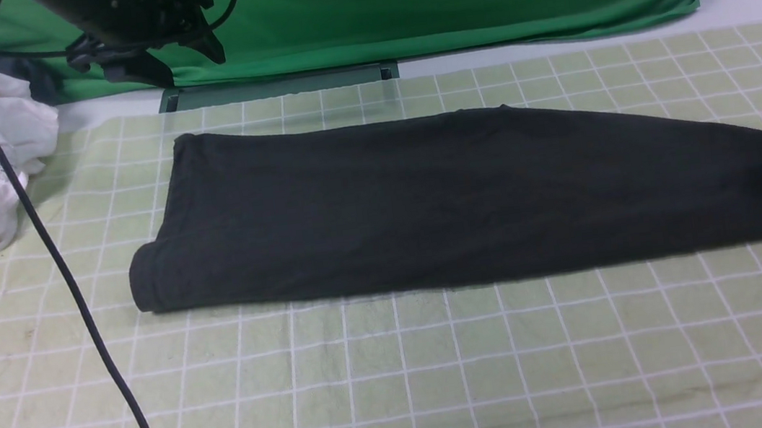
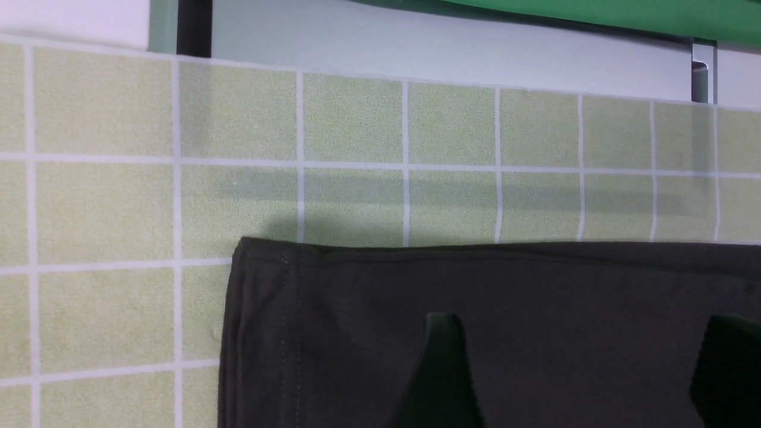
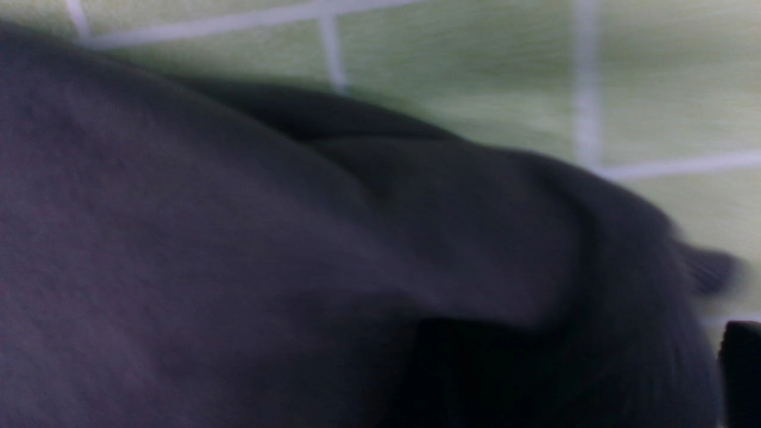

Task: Fold a long-sleeved shirt over a green coffee tablecloth.
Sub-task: 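Pull the folded dark garment lengthwise by its ends to straighten it flat on the table, then fold the right end of the dark garment over onto its left end with the right gripper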

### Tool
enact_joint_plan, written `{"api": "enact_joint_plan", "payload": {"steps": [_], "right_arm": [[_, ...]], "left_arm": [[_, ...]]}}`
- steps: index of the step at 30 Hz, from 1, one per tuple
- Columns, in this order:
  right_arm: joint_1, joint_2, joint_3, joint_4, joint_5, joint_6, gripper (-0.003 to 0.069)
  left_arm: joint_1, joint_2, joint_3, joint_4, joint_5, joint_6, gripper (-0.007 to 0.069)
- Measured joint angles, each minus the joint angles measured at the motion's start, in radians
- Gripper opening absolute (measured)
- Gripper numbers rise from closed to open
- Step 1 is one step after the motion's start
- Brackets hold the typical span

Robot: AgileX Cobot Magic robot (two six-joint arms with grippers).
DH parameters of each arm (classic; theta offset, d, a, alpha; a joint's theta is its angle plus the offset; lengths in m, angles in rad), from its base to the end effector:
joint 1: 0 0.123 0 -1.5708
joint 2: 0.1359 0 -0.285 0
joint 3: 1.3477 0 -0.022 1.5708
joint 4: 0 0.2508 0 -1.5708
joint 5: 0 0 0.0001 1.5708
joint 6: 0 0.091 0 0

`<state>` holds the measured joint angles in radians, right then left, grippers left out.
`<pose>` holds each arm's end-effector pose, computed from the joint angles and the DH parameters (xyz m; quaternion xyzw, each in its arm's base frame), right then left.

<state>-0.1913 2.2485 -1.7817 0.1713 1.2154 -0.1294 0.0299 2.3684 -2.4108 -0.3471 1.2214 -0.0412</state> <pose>0.4410 -0.0706 0.1565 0.0615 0.9948 0.0807 0.0008 0.5167 -0.0137 0.2711 -0.0529 0.9556 -0.1730 0.2327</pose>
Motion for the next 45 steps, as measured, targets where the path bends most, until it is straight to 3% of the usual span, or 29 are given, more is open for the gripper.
{"api": "enact_joint_plan", "payload": {"steps": [4, 6, 9, 10, 11, 14, 19, 20, 27, 32, 40, 45], "right_arm": [[0.01, 0.005, -0.002, 0.0, -0.001, -0.009, 0.0576], [0.016, 0.004, -0.005, 0.0, -0.003, -0.035, 0.0511], [0.019, 0.011, -0.022, 0.007, -0.002, -0.05, 0.0358], [0.019, 0.013, -0.038, 0.008, 0.001, -0.062, 0.0218], [0.02, 0.015, -0.048, 0.008, 0.003, -0.063, 0.0136], [0.02, -0.015, -0.055, -0.02, 0.003, -0.063, 0.0048], [-0.011, -0.116, -0.055, -0.162, 0.001, -0.018, 0.0044], [-0.039, -0.161, -0.056, -0.212, 0.001, -0.002, 0.0044], [-0.097, -0.268, -0.062, -0.28, 0.003, 0.021, 0.0044], [-0.095, -0.269, -0.062, -0.256, 0.004, 0.023, 0.0044], [-0.095, -0.269, -0.062, -0.231, 0.005, 0.039, 0.0044], [-0.09, -0.269, -0.062, -0.215, 0.005, 0.051, 0.0044]], "left_arm": [[0.0, 0.0, 0.0, -0.001, 0.0, 0.0, 0.0528], [0.0, 0.0, 0.0, -0.003, 0.0, 0.001, 0.0528], [0.001, 0.0, 0.0, -0.003, 0.0, 0.023, 0.0528], [0.003, 0.0, 0.0, -0.008, 0.0, 0.027, 0.0528], [0.004, 0.0, 0.0, -0.012, 0.0, 0.03, 0.0524], [0.006, -0.017, 0.025, -0.03, -0.003, 0.041, 0.0498], [0.006, -0.165, 0.246, -0.049, -0.006, 0.071, 0.0429], [0.006, -0.251, 0.367, -0.053, -0.006, 0.081, 0.0398], [-0.019, -0.504, 0.809, -0.069, -0.051, 0.097, 0.0316], [-0.11, -0.526, 0.965, -0.069, -0.158, 0.101, 0.0336], [-0.233, -0.515, 0.984, -0.078, -0.276, 0.076, 0.0447], [-0.265, -0.467, 0.984, -0.078, -0.281, 0.041, 0.0475]]}}
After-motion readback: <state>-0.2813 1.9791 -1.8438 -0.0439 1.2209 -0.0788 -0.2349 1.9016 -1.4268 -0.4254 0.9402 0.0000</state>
